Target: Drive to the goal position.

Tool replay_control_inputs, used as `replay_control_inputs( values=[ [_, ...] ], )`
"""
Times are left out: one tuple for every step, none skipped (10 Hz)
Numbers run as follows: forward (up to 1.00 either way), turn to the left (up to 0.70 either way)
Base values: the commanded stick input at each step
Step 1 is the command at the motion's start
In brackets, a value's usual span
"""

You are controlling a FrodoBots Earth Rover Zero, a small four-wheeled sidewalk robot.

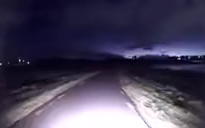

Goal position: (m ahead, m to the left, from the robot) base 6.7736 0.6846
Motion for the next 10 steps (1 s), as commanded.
replay_control_inputs(
  values=[
    [0.85,0.00],
    [0.85,0.00],
    [0.85,0.00],
    [0.85,0.00],
    [0.85,0.00],
    [0.85,0.00],
    [0.85,0.00],
    [0.85,0.00],
    [0.85,0.00],
    [0.85,0.00]
  ],
)
